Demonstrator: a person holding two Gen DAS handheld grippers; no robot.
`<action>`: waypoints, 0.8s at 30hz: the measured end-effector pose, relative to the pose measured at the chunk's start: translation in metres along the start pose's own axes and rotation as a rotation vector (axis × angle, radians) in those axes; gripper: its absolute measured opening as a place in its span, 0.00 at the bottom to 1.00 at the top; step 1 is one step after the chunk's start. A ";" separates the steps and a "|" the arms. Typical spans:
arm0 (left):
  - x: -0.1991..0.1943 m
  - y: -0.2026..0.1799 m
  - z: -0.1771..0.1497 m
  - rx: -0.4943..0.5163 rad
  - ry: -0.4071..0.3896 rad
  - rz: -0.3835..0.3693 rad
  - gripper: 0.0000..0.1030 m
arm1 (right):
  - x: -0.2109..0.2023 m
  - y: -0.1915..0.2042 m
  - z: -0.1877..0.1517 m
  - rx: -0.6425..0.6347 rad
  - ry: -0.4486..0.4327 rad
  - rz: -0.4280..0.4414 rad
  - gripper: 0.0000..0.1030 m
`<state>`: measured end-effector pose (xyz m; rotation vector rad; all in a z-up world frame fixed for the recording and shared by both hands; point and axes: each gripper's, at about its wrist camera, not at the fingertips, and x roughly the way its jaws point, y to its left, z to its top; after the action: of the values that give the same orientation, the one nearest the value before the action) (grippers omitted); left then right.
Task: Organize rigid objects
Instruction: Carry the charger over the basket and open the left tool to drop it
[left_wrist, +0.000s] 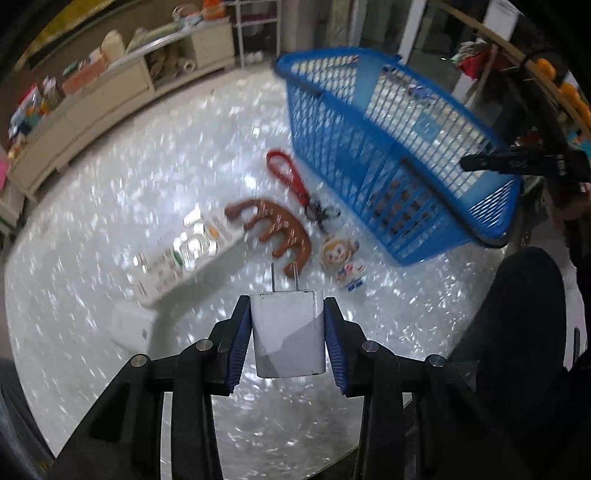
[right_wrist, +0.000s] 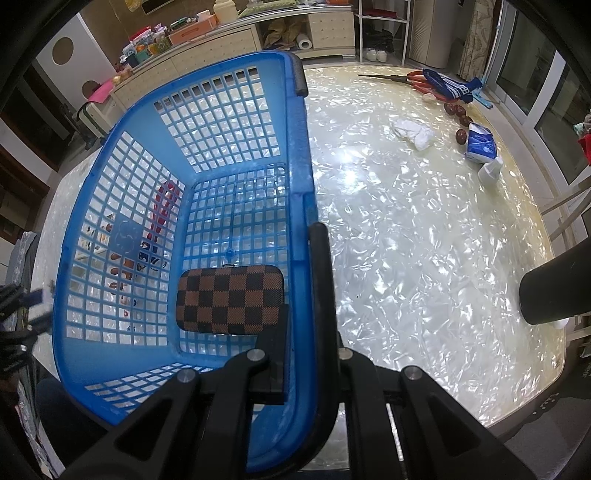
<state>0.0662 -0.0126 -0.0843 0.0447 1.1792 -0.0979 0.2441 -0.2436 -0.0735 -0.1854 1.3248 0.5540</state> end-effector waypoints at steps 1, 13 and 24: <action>-0.006 -0.001 0.005 0.019 -0.019 0.005 0.40 | 0.000 0.000 0.000 0.001 0.000 0.001 0.07; -0.036 -0.052 0.058 0.297 -0.183 -0.092 0.40 | 0.000 0.001 0.000 0.002 -0.004 0.002 0.07; -0.005 -0.099 0.098 0.470 -0.185 -0.141 0.40 | -0.001 0.002 -0.002 0.001 -0.006 0.006 0.07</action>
<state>0.1445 -0.1194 -0.0408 0.3591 0.9532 -0.4923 0.2417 -0.2432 -0.0730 -0.1784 1.3200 0.5584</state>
